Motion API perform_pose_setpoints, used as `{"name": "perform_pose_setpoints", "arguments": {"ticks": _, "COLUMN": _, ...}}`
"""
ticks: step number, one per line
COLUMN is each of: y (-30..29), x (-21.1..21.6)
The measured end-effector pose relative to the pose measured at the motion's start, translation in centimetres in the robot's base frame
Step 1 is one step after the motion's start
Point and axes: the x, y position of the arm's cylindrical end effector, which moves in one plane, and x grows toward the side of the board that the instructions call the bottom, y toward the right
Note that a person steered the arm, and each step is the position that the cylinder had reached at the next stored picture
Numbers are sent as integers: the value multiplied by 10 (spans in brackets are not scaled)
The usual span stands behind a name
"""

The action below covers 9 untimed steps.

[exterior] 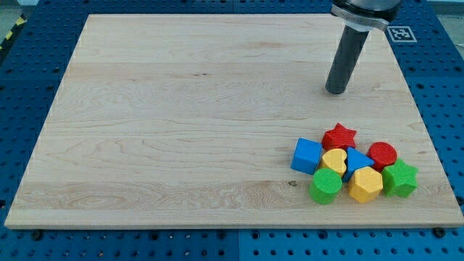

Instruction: Separate the yellow hexagon and the yellow heart from the group of blocks

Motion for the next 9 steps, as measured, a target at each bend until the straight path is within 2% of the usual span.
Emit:
{"name": "perform_pose_setpoints", "arguments": {"ticks": 2, "y": 19, "x": 2}}
{"name": "perform_pose_setpoints", "arguments": {"ticks": 5, "y": 129, "x": 131}}
{"name": "perform_pose_setpoints", "arguments": {"ticks": 6, "y": 145, "x": 158}}
{"name": "perform_pose_setpoints", "arguments": {"ticks": 8, "y": 144, "x": 206}}
{"name": "perform_pose_setpoints", "arguments": {"ticks": 9, "y": 104, "x": 216}}
